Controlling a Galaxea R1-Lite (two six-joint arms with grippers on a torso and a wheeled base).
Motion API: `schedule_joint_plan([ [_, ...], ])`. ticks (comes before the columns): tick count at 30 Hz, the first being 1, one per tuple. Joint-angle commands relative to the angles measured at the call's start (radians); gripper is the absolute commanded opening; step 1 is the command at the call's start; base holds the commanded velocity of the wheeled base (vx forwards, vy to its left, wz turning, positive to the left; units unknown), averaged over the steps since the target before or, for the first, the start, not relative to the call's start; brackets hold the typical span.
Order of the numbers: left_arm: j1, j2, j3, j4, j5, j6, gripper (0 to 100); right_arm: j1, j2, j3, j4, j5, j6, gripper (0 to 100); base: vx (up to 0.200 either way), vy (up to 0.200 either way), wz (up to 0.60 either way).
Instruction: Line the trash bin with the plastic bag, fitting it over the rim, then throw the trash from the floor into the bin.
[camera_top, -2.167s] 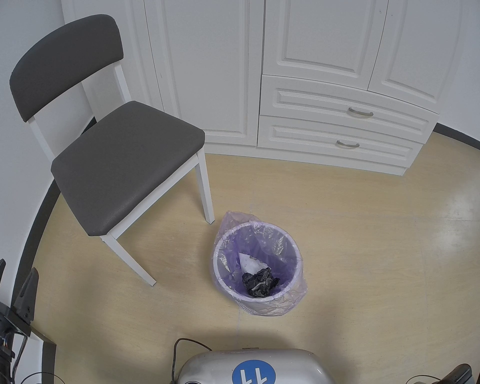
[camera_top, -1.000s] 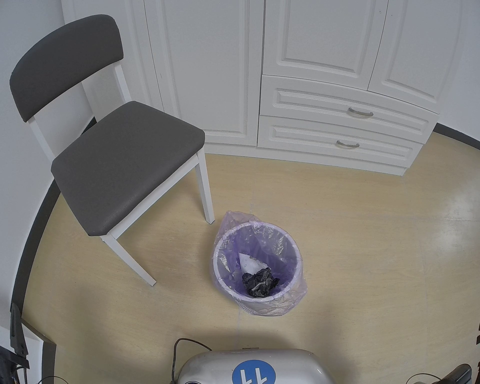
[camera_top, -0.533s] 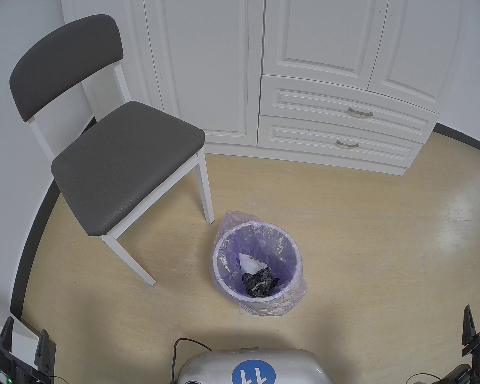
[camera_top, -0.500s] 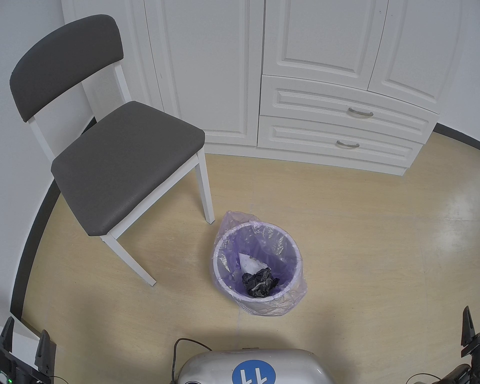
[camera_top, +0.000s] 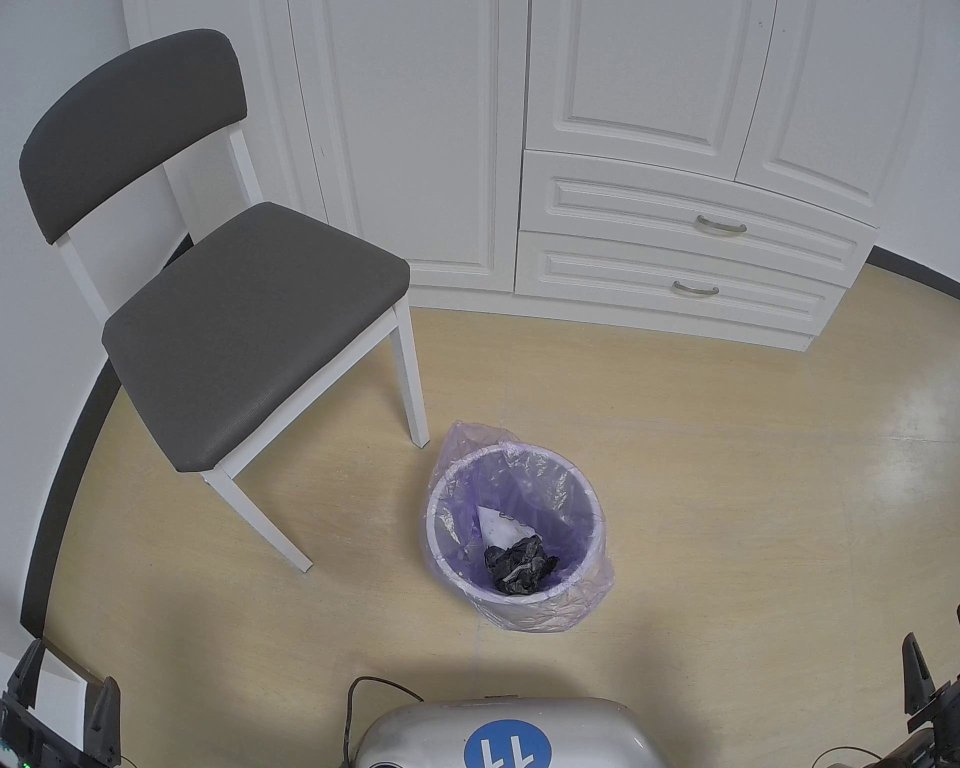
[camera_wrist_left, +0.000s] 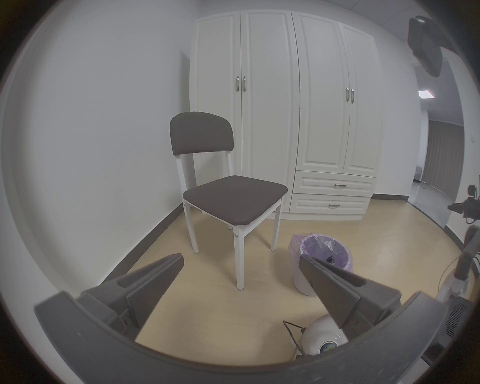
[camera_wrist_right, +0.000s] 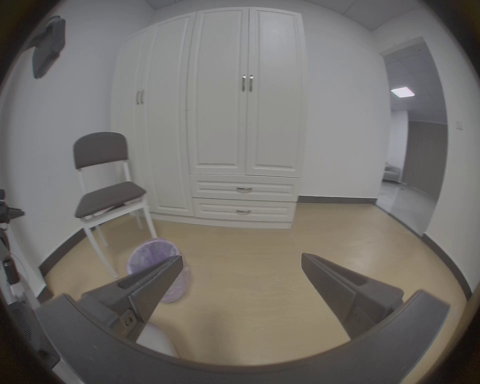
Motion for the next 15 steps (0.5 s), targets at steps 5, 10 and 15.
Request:
schedule_joint_plan([
  [5,0.001,-0.013,0.017,0.0,0.004,0.002,100,0.0,-0.013,0.016,-0.001,0.017,-0.038,100,0.0,0.0,0.0],
  [10,-0.001,-0.013,0.017,0.0,0.004,0.002,100,0.0,-0.013,0.016,-0.004,0.025,-0.034,100,0.0,0.0,0.0],
  [15,0.001,-0.013,0.017,0.002,0.005,-0.002,100,0.0,-0.013,0.016,-0.001,0.005,-0.024,100,0.0,0.0,0.0],
])
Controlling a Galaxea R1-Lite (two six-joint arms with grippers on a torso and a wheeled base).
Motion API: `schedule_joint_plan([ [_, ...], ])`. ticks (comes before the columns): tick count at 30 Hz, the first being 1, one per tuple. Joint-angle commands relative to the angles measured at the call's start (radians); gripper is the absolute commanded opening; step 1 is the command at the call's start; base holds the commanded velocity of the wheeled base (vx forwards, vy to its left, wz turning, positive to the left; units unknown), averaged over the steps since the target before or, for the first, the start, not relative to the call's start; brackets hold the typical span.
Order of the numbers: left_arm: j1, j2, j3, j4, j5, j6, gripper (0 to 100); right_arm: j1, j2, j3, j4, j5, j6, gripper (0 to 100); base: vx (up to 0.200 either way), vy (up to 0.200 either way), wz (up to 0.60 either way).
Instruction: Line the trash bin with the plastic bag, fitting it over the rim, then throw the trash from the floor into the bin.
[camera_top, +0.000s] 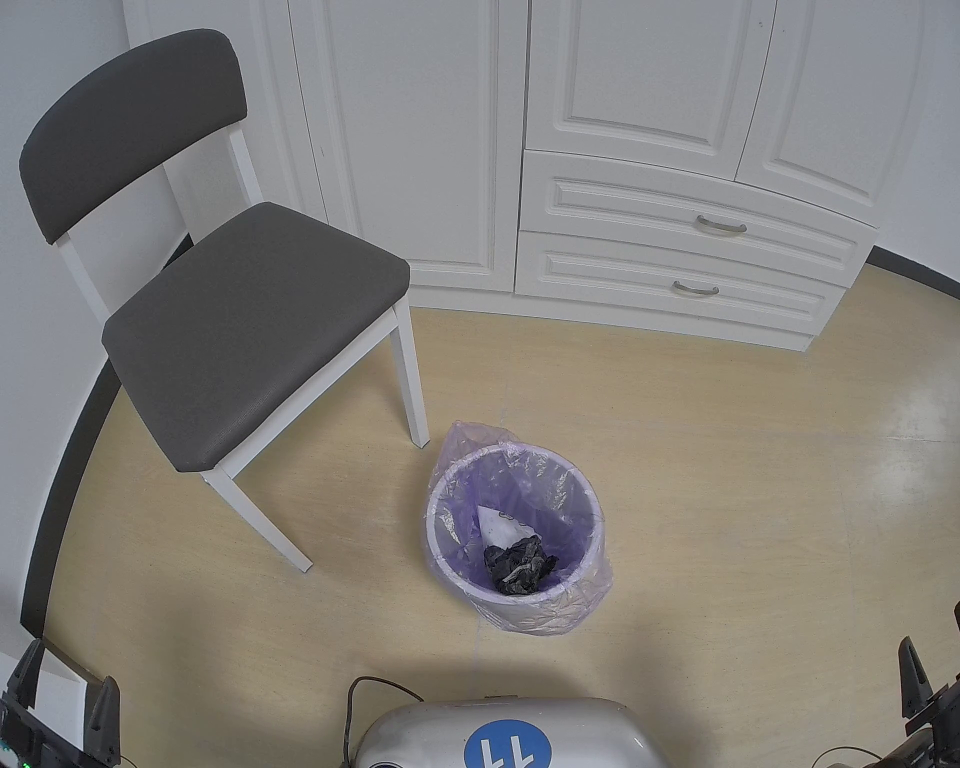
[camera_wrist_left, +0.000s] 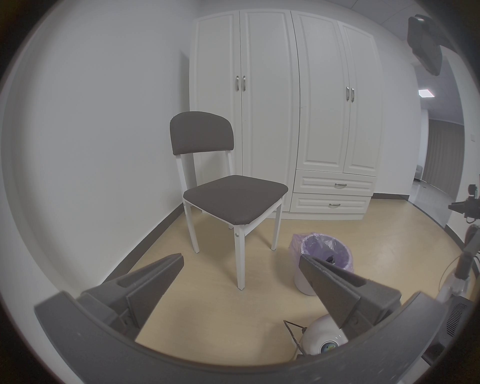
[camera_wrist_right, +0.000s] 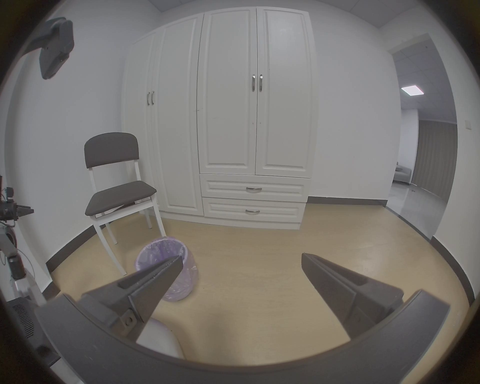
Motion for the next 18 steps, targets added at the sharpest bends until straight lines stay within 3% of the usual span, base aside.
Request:
schedule_joint_plan([
  [1,0.001,-0.014,0.017,0.001,0.001,-0.002,100,0.0,-0.013,0.018,0.0,-0.039,-0.011,100,0.0,0.0,0.0],
  [2,0.001,-0.014,0.017,0.001,0.002,-0.003,100,0.0,-0.013,0.018,0.005,-0.113,-0.042,100,0.0,0.0,0.0],
  [3,0.001,-0.014,0.017,0.001,0.004,-0.003,100,0.0,-0.013,0.018,0.004,-0.13,-0.045,100,0.0,0.0,0.0],
  [9,0.001,-0.014,0.017,0.001,0.01,-0.003,100,0.0,-0.013,0.018,0.008,-0.128,0.025,100,0.0,0.0,0.0],
  [12,0.001,-0.014,0.017,0.0,0.007,0.003,100,0.0,-0.013,0.018,0.01,-0.079,0.048,100,0.0,0.0,0.0],
  [15,0.001,-0.014,0.017,0.0,0.004,0.003,100,0.0,-0.013,0.018,0.06,0.024,0.005,100,0.0,0.0,0.0],
  [18,-0.001,-0.014,0.017,0.001,0.005,-0.002,100,0.0,-0.013,0.012,0.077,0.039,-0.013,100,0.0,0.0,0.0],
])
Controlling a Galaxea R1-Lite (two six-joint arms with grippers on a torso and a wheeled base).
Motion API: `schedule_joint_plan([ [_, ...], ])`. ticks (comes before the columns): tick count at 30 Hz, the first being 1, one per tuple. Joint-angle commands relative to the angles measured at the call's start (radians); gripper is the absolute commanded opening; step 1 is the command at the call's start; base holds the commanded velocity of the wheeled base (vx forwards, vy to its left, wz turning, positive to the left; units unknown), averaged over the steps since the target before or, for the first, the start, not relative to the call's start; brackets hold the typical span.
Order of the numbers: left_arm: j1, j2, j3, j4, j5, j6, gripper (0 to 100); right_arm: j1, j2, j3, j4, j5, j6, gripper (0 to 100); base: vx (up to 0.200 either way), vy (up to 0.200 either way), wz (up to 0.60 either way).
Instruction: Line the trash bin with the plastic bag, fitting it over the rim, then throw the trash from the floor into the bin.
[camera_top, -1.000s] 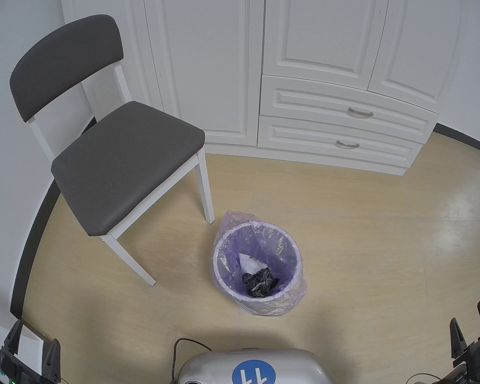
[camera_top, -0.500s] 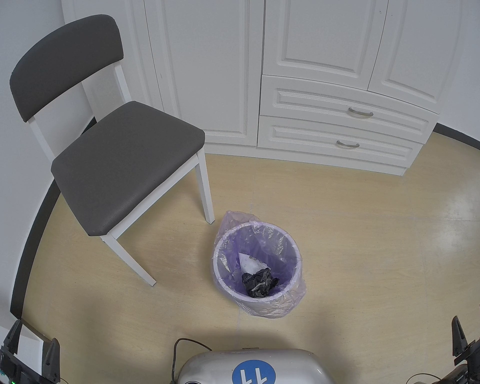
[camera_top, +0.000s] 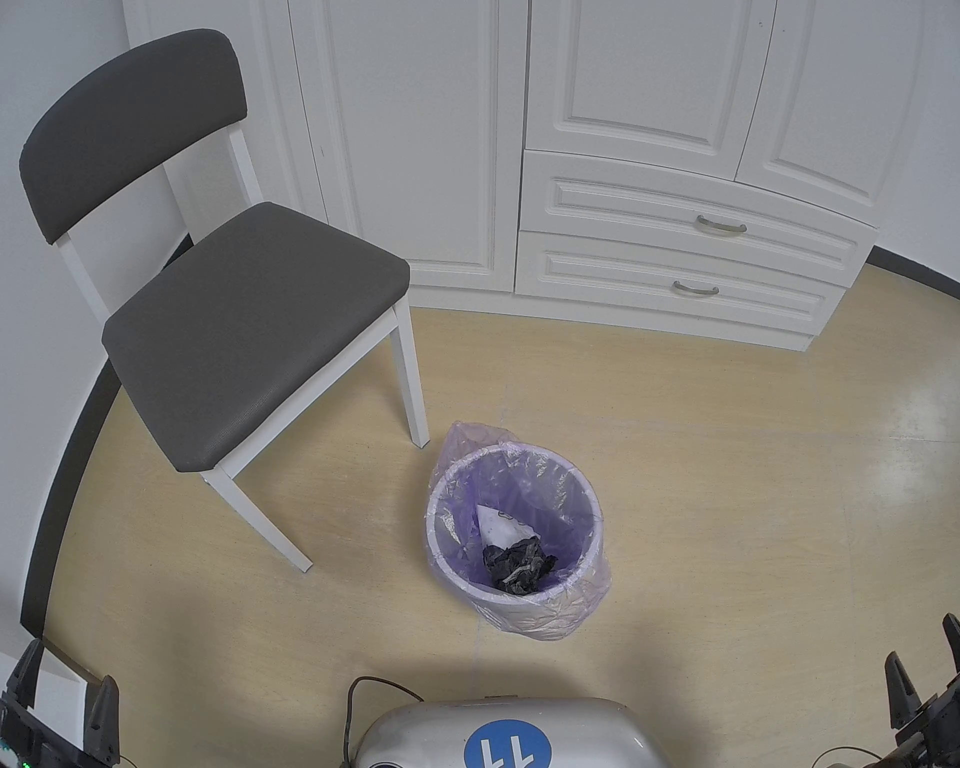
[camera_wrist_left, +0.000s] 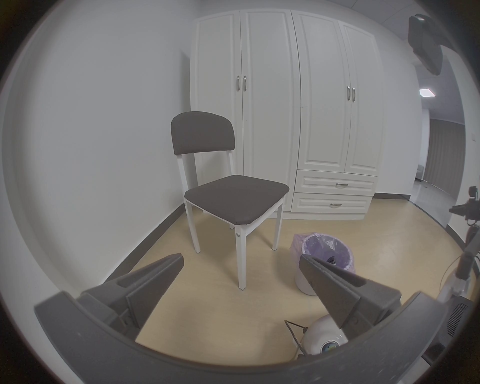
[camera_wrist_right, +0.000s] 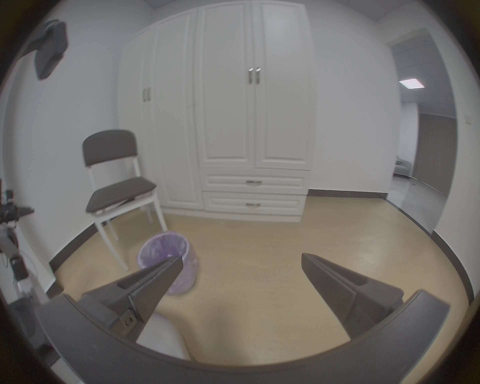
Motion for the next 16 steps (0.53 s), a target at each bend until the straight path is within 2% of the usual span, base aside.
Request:
schedule_joint_plan([
  [1,0.001,-0.015,0.018,-0.001,0.001,-0.002,100,0.0,-0.014,0.012,0.011,0.017,-0.013,100,0.0,0.0,0.0],
  [7,-0.001,-0.015,0.018,-0.001,0.003,-0.005,100,0.002,-0.014,0.018,-0.001,0.013,0.026,100,0.0,0.0,0.0],
  [16,-0.001,-0.015,0.018,-0.001,0.003,-0.005,100,0.002,-0.014,0.018,-0.001,0.013,0.017,100,0.0,0.0,0.0],
])
